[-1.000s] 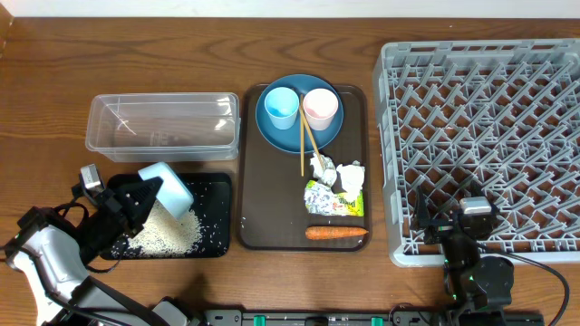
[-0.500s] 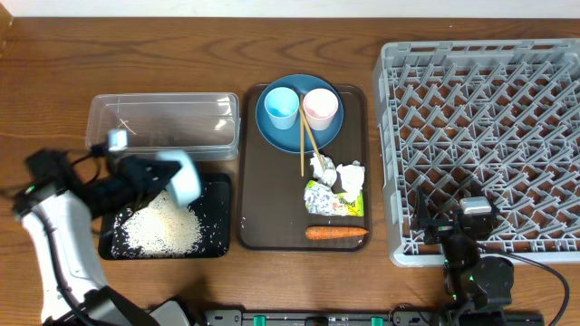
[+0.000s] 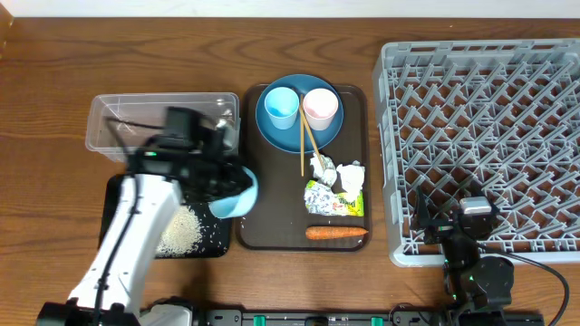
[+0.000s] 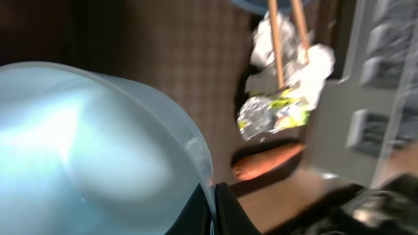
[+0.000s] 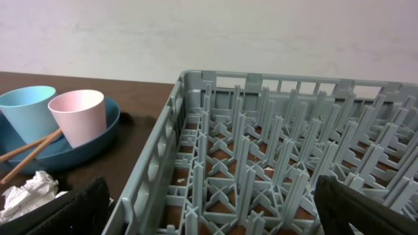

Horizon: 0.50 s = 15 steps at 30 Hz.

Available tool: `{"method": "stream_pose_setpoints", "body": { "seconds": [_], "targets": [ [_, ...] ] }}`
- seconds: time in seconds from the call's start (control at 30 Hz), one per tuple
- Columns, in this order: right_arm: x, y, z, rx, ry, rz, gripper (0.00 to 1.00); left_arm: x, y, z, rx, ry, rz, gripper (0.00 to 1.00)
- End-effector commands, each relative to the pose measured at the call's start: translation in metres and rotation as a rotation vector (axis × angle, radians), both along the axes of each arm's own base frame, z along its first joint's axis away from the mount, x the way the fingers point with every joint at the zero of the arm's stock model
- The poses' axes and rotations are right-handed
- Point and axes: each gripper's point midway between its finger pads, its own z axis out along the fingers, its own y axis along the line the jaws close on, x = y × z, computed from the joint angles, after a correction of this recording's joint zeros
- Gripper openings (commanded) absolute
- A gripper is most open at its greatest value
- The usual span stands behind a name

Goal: Sort waste into correct bins and load items into the dishwasher rack
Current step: 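Carry the empty bowl back and set it on the brown tray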

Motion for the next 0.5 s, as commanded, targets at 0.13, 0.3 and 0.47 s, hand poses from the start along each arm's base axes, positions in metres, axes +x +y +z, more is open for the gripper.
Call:
{"method": "stream_pose_setpoints", "body": {
  "seconds": [0.13, 0.3, 0.47],
  "targets": [
    [0.0, -0.002, -0.002, -0.019, 0.004, -0.004, 0.99, -0.008, -0.026, -0.01, 0.247, -0.08, -0.073, 0.06],
    [0.0, -0.001, -0.002, -0.019, 0.004, -0.004, 0.99, -0.02, -0.057, -0.015, 0.26, -0.142, -0.177, 0.07],
    [0.0, -0.001, -0.002, -0.019, 0.004, -0.004, 0.99, -0.026, -0.066, -0.024, 0.318, -0.161, -0.213, 0.09]
  ]
}}
